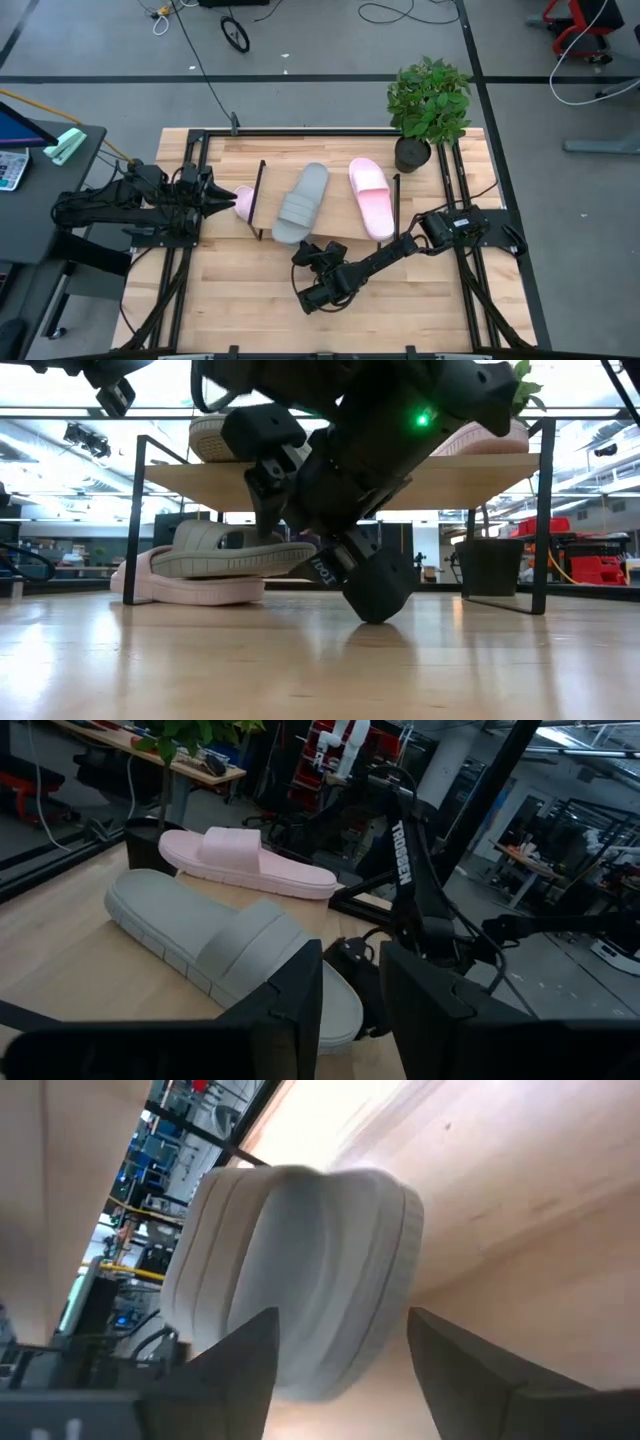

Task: Pick and place slides into the shelf
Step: Put the gray slide on the shelf

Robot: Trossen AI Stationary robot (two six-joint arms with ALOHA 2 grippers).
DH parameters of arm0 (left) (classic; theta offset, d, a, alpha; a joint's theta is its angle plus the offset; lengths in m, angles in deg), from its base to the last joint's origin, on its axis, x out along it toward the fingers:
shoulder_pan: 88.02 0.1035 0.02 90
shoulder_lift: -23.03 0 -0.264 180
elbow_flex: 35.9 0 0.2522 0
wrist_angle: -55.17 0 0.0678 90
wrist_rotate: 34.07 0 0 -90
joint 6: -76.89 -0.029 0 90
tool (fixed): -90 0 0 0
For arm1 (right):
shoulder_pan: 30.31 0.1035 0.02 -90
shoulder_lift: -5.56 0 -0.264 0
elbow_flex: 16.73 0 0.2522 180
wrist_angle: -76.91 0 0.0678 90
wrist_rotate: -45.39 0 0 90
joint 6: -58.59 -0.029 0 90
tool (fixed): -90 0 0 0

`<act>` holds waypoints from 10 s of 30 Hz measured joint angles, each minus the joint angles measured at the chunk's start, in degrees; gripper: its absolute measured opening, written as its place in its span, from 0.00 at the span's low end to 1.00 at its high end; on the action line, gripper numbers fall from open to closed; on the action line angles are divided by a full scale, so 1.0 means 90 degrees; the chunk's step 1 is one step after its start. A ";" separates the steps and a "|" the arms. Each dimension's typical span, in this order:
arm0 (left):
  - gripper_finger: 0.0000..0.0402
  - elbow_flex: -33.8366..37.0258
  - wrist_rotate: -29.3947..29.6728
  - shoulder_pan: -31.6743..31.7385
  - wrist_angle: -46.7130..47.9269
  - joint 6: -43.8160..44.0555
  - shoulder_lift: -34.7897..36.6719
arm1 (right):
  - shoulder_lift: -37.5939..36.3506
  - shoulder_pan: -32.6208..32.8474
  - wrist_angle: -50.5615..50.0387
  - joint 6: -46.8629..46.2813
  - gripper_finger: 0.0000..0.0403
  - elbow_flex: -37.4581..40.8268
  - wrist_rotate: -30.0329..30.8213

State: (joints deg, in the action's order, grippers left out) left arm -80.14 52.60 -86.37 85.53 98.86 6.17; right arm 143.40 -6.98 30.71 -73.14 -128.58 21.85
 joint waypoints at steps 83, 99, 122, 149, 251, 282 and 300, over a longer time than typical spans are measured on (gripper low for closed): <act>0.14 -0.0002 0.0034 0.0007 -0.0053 0.0515 0.0000 | -0.0505 0.1774 -0.2615 0.0020 0.06 0.0097 -0.0689; 0.12 -0.0002 0.0032 0.0007 -0.0046 0.0542 0.0001 | -0.0774 0.2132 -0.3400 0.0001 0.06 0.0075 -0.1134; 0.10 -0.0002 0.0034 0.0007 -0.0053 0.0549 0.0002 | -0.2303 0.3530 -0.4234 0.0151 0.05 0.0075 -0.1224; 0.14 -0.0007 0.0380 0.0005 -0.2442 0.0137 -0.0117 | -0.5459 0.1680 0.0761 0.8657 0.05 0.0066 0.2545; 0.14 0.0000 -0.2044 0.2923 -0.3589 0.6082 -0.2087 | -0.3542 0.0089 0.0855 1.9127 0.36 -0.3341 -0.1714; 0.14 -0.1255 -0.6945 0.5358 -0.3735 0.4302 -0.4953 | -0.2778 -0.0031 -0.1678 1.5190 0.29 -0.4048 -0.2620; 0.14 -0.2922 -0.7255 0.6384 -0.0830 -0.0245 -0.5836 | -0.2776 0.0066 -0.1687 1.3992 0.24 -0.4046 -0.2633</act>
State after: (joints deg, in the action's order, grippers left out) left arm -106.43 -12.69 -28.92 78.06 96.66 -46.36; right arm 118.42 -6.39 15.53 52.79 -164.99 -1.85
